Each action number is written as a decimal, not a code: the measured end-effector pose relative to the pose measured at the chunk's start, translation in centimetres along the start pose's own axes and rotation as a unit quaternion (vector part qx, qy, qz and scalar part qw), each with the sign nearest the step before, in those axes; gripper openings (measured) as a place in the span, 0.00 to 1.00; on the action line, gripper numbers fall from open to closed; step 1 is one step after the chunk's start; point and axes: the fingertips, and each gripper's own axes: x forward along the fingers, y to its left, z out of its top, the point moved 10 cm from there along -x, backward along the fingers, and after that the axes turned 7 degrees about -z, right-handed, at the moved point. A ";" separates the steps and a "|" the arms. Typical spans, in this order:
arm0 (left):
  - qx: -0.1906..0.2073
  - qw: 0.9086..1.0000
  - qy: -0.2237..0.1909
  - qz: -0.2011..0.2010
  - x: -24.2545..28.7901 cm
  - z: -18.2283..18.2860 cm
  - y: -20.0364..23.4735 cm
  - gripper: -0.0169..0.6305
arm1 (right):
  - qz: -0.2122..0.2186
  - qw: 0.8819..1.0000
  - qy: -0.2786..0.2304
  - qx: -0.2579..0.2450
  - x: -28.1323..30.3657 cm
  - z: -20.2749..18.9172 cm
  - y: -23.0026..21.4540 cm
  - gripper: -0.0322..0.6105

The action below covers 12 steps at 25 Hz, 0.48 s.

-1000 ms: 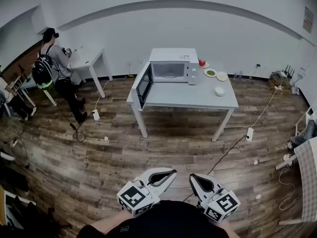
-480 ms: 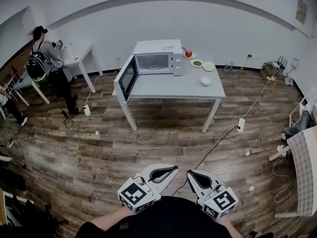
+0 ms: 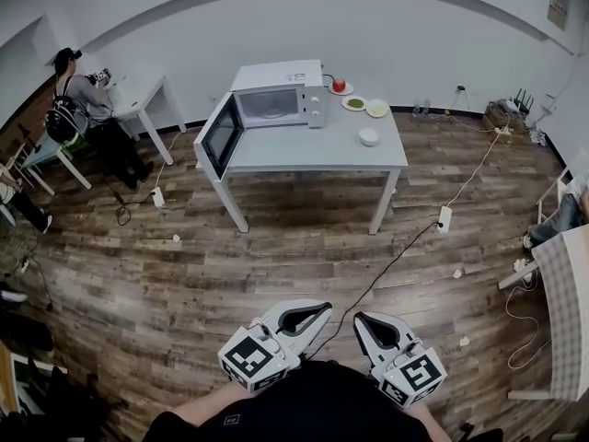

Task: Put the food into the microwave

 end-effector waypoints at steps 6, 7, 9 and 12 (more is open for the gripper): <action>-0.005 1.000 -0.006 -0.003 2.6 0.1 3.5 0.04 | 0.011 1.000 0.003 0.017 2.4 0.3 -3.1 0.08; -0.003 1.000 -0.008 -0.007 3.1 0.2 4.3 0.04 | 0.008 1.000 0.003 0.018 2.9 0.5 -3.7 0.08; 0.000 1.000 -0.013 -0.014 4.2 0.4 6.2 0.04 | 0.000 1.000 0.001 0.021 4.2 0.9 -5.2 0.08; 0.002 0.999 -0.020 -0.025 5.8 1.1 9.5 0.04 | -0.011 1.000 -0.003 0.025 7.0 1.9 -7.4 0.08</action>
